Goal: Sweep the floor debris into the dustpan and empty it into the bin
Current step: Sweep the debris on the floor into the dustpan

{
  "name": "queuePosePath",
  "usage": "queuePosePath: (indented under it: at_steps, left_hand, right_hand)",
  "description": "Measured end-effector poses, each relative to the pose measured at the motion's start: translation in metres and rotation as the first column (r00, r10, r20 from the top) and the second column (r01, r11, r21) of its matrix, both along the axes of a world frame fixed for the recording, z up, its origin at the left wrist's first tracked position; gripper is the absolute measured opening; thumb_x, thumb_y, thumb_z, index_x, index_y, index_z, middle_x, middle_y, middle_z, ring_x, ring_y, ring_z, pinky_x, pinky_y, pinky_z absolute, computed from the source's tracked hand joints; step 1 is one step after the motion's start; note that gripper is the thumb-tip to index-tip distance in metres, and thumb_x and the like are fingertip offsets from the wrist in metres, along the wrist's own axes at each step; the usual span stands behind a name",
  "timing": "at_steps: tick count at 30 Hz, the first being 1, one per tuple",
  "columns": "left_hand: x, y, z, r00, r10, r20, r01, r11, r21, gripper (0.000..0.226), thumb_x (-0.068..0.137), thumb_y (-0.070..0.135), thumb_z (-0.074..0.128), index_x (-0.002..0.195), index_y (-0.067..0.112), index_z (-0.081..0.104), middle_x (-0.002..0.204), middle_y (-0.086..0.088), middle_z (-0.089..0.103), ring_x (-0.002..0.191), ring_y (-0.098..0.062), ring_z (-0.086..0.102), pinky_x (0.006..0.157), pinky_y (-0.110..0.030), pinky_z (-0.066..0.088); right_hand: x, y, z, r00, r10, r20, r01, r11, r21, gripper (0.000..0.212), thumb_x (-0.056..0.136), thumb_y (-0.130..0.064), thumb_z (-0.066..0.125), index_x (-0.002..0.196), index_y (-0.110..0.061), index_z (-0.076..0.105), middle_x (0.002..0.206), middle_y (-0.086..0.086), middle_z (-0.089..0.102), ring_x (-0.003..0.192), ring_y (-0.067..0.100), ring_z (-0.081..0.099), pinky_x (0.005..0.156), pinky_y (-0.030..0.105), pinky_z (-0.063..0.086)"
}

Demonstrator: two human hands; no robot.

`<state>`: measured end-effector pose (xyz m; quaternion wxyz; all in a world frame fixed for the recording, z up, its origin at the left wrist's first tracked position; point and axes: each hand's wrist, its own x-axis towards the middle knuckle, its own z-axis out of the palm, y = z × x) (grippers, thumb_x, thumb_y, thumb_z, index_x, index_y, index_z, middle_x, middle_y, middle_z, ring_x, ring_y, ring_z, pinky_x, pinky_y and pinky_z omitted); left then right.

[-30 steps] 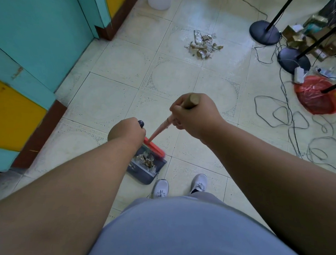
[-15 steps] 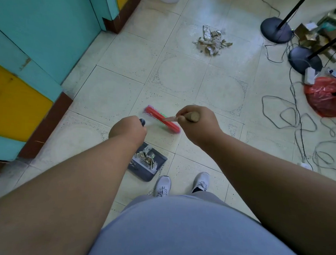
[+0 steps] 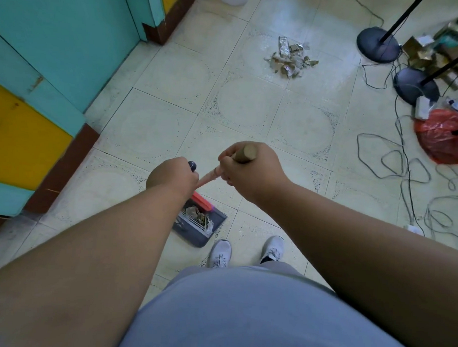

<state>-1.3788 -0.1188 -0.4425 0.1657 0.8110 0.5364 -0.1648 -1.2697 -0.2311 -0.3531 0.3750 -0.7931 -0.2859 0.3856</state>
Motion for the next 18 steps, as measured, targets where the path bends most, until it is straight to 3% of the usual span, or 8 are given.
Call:
queuePosePath:
  at_steps: [3,11,18]
  left_hand:
    - [-0.005,-0.001,0.002,1.0,0.0,0.03,0.0,1.0,0.016,0.024,0.097,0.033,0.047,0.089,0.012,0.055,0.072,-0.005,0.05,0.072,-0.028,0.055,0.058,-0.028,0.041]
    - [-0.007,0.002,0.002,0.996,0.014,0.093,-0.016,1.0,0.027,0.018,0.094,0.029,0.047,0.089,0.013,0.054,0.072,-0.004,0.05,0.071,-0.027,0.053,0.057,-0.028,0.038]
    - [0.005,-0.001,0.001,0.994,0.003,0.105,-0.004,1.0,0.012,0.02,0.095,0.027,0.044,0.085,0.012,0.051,0.071,-0.006,0.05,0.069,-0.027,0.053,0.057,-0.028,0.039]
  right_hand:
    - [0.007,0.001,0.009,0.997,-0.019,0.079,0.017,1.0,0.026,0.018,0.082,-0.014,0.054,0.075,-0.016,0.071,0.064,-0.001,0.069,0.058,0.018,0.062,0.052,0.03,0.052]
    - [0.036,-0.006,0.022,0.968,-0.124,0.219,0.118,0.992,0.041,0.018,0.085,-0.016,0.054,0.079,-0.017,0.072,0.073,-0.003,0.069,0.078,0.021,0.068,0.07,0.038,0.06]
    - [0.071,-0.032,0.014,0.929,-0.251,0.272,0.253,0.967,0.03,0.017,0.084,-0.018,0.054,0.084,-0.023,0.071,0.075,-0.003,0.071,0.076,0.022,0.07,0.065,0.037,0.061]
